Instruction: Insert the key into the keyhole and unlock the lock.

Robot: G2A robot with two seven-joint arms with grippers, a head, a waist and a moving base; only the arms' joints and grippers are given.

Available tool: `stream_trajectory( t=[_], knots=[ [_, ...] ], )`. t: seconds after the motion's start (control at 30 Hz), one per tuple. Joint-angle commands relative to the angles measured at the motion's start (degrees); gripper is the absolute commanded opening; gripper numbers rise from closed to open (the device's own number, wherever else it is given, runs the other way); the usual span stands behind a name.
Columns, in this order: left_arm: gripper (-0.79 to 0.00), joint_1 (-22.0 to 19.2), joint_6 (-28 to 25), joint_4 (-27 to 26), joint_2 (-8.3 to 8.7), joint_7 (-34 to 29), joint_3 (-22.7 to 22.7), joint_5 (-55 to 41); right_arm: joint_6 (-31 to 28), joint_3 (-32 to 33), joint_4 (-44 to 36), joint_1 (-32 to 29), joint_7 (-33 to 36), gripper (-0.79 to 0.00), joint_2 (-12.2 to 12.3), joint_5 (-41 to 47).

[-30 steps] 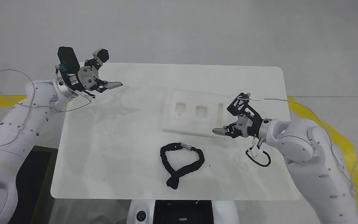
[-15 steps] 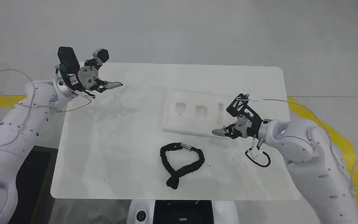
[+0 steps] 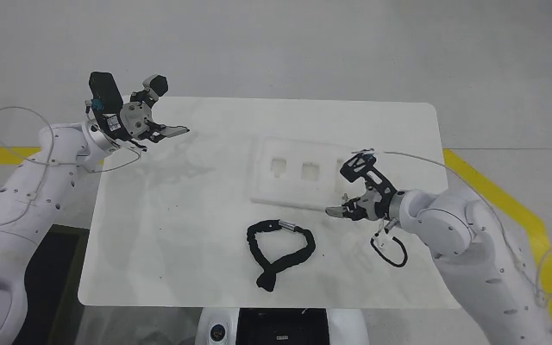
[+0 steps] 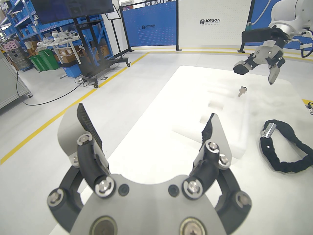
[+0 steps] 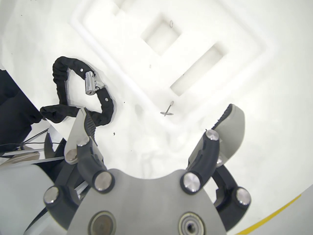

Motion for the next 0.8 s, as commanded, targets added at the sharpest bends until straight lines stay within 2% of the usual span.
stream_trajectory(
  t=[0.0, 0.2, 0.23, 0.27, 0.37, 0.4, 0.47, 0.67, 0.77],
  knots=[
    [0.0, 0.0, 0.0, 0.0, 0.0, 0.0, 0.0, 0.0, 1.75, -0.71, 0.65, 0.63, 0.91, 0.0, -0.1, 0.18],
    [0.0, 0.0, 0.0, 0.0, 0.0, 0.0, 0.0, 0.0, 3.72, -2.53, 2.19, 2.11, 1.6, 0.0, -0.34, -0.11],
    [0.0, 0.0, 0.0, 0.0, 0.0, 0.0, 0.0, 0.0, 3.96, -2.78, 2.22, 2.27, 1.69, -0.071, -0.37, -0.25],
    [0.0, 0.0, 0.0, 0.0, 0.0, 0.0, 0.0, 0.0, 4.18, -3.01, 2.29, 2.4, 1.72, -0.102, -0.4, -0.32],
    [0.0, 0.0, 0.0, 0.0, 0.0, 0.0, 0.0, 0.0, 5.51, -3.65, 3.06, 2.94, 1.95, -0.139, -0.52, -0.41],
    [0.0, 0.0, 0.0, 0.0, 0.0, 0.0, 0.0, 0.0, 5.88, -3.91, 3.33, 3.12, 2.19, -0.212, -0.55, -0.63],
    [0.0, 0.0, 0.0, 0.0, 0.0, 0.0, 0.0, 0.0, 6.51, -4.17, 3.71, 3.44, 2.21, -0.299, -0.61, -0.56],
    [0.0, 0.0, 0.0, 0.0, 0.0, 0.0, 0.0, 0.0, 8.66, -4.21, 4.54, 3.72, 2.79, -0.259, -0.61, -1.45],
    [0.0, 0.0, 0.0, 0.0, 0.0, 0.0, 0.0, 0.0, 9.16, -4.41, 5.01, 3.83, 2.93, -0.317, -0.64, -1.55]
  ],
)
